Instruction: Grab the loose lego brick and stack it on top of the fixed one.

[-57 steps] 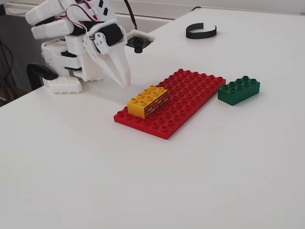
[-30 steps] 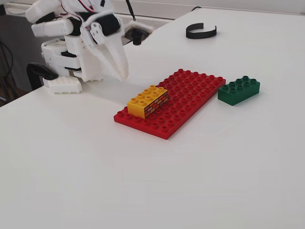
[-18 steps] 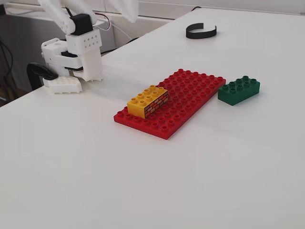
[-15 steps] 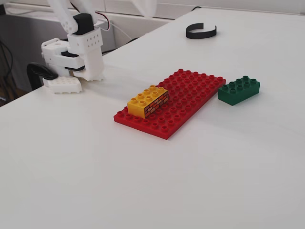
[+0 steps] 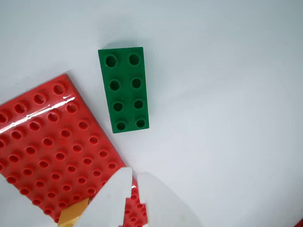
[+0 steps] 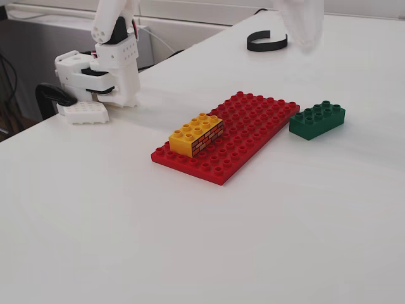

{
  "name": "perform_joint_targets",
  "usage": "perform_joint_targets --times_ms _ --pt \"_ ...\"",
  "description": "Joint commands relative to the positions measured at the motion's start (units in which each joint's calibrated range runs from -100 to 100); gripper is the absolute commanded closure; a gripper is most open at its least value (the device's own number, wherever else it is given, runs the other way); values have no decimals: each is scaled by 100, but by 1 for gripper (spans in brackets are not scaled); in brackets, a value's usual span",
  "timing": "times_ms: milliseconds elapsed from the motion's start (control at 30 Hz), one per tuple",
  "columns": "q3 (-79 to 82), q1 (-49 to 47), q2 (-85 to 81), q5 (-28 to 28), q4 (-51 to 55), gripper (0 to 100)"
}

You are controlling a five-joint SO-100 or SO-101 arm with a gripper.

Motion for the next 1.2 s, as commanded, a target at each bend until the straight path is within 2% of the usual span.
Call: perform_joint_targets --times_ms 0,233,400,533,1167 --pt "-819 -74 713 -30 -54 99" --pt "-1977 -304 1602 -30 33 97" --pt "-2005 -534 1729 -25 41 74" --pt "-1896 -712 1746 -30 189 65" --pt "-819 -319 1754 -4 128 66"
